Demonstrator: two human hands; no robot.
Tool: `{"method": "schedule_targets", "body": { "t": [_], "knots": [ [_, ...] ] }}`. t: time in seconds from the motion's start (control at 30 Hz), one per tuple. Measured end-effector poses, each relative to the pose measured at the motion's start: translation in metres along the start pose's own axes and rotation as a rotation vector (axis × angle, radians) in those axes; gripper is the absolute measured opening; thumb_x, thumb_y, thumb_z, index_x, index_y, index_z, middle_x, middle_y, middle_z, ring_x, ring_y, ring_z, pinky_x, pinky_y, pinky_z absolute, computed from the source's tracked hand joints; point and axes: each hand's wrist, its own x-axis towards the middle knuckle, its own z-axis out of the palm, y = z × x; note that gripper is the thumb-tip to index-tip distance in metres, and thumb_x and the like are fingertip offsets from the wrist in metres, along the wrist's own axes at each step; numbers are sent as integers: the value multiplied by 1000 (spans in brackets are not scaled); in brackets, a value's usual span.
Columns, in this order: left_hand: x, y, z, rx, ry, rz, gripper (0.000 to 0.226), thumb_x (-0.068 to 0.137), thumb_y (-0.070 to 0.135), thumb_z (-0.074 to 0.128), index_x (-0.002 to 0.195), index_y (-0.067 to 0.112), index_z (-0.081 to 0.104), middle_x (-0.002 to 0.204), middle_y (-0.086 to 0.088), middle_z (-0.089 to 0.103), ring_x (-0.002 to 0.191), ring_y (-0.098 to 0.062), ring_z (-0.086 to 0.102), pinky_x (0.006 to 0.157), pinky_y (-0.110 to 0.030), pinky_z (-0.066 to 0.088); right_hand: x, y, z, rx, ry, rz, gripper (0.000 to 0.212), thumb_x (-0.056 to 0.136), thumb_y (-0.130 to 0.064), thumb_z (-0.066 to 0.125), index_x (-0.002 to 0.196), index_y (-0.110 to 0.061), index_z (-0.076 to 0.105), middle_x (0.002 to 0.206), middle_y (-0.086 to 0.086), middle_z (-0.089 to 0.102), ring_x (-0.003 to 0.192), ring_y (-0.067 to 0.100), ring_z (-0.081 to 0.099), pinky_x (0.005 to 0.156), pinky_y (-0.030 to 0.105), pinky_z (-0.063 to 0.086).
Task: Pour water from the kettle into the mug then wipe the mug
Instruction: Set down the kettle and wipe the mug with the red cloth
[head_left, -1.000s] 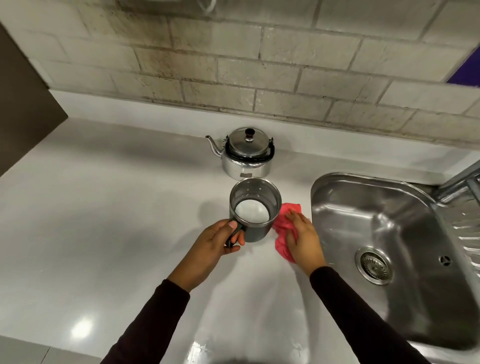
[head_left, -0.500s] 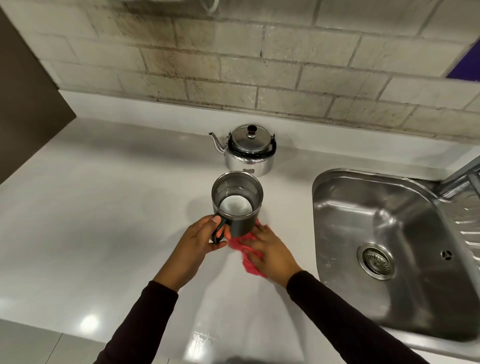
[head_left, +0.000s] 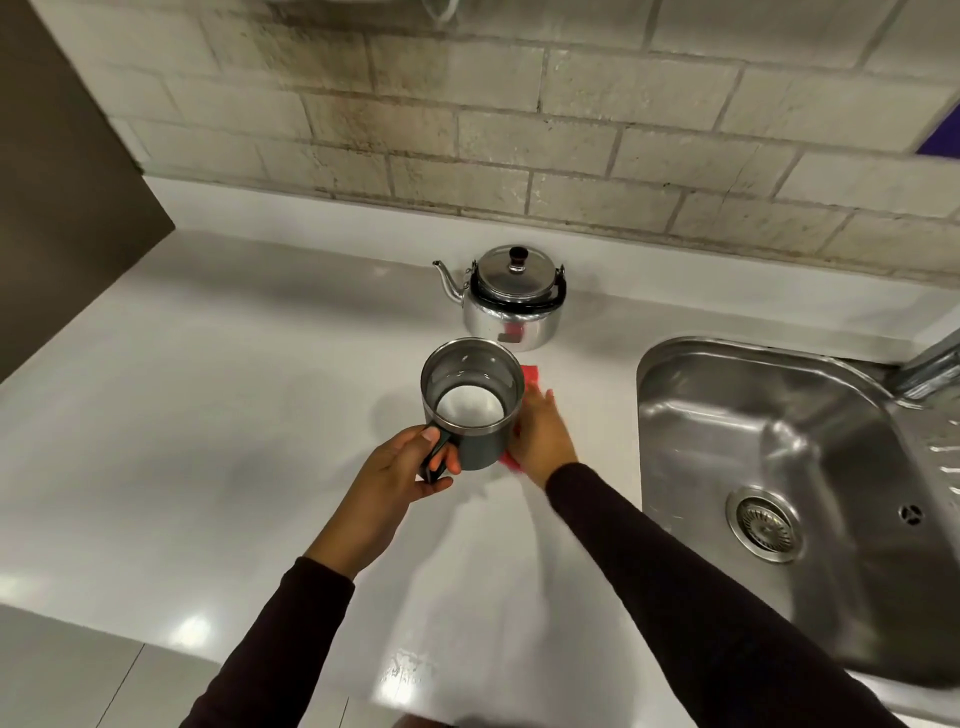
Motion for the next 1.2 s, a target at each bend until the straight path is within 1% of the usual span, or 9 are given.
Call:
{"method": "schedule_targets", "body": {
  "t": [0.07,0.13,0.17,0.23,0.33,0.53,0.7,1.03,1.2],
  "knots": [
    [2,-1,2,-7,13,5,49,98,23,34,53,26,54,60,10,58,61,-4,51,86,-36,53,-20,-20,3,92,-115,6,49,72,-15,65,120,-14,53,117,13,64,98,24,61,96,37,46],
    [4,-2,4,0,7,21,48,98,22,34,54,25,54,61,10,59,62,-5,52,83,-34,52,-46,-31,2,115,-174,-101,29,71,-13,64,100,-15,61,91,4,70,72,14,57,72,19,46],
    [6,-3,6,18,2,30,49,98,22,33,54,26,55,61,9,59,62,-6,51,81,-33,51,-59,-34,-1,104,-203,-181,25,71,-10,61,94,-19,67,91,-5,70,75,10,58,73,15,45],
    [9,-6,9,38,-6,36,50,98,22,33,53,26,56,62,9,58,62,-6,51,77,-33,50,-83,-25,-8,47,-235,-377,31,73,-8,61,98,-21,74,118,-5,67,110,13,56,96,20,39],
    [15,-14,16,-28,-11,-1,47,99,20,34,56,24,53,61,8,59,61,-4,54,84,-36,51,-119,4,-17,-14,-182,-326,35,79,-16,61,112,-26,70,142,-2,51,135,13,40,115,31,20],
    [27,-37,27,14,-77,-37,50,99,22,34,56,28,57,62,11,60,63,-1,56,88,-36,51,-149,27,-21,-5,155,30,39,77,-9,63,114,-20,69,138,6,55,131,24,46,113,41,29],
    [33,-54,32,11,-125,-80,50,99,23,34,54,29,55,62,10,61,65,-1,57,87,-35,50,-132,26,-20,-102,353,173,40,71,0,66,108,-13,71,124,13,64,106,37,57,96,38,44],
    [41,-56,31,26,-188,-110,47,99,25,35,55,27,51,63,9,58,69,-7,55,86,-37,52,-94,38,-29,-134,370,275,43,74,2,58,112,-15,70,128,7,61,106,34,50,90,39,47],
    [45,-50,23,160,-45,-127,39,97,34,38,81,7,60,80,-9,63,81,-22,59,85,-39,53,-75,45,-30,-127,391,265,45,74,0,57,113,-21,66,127,3,61,105,30,47,91,39,46]
  ]
}}
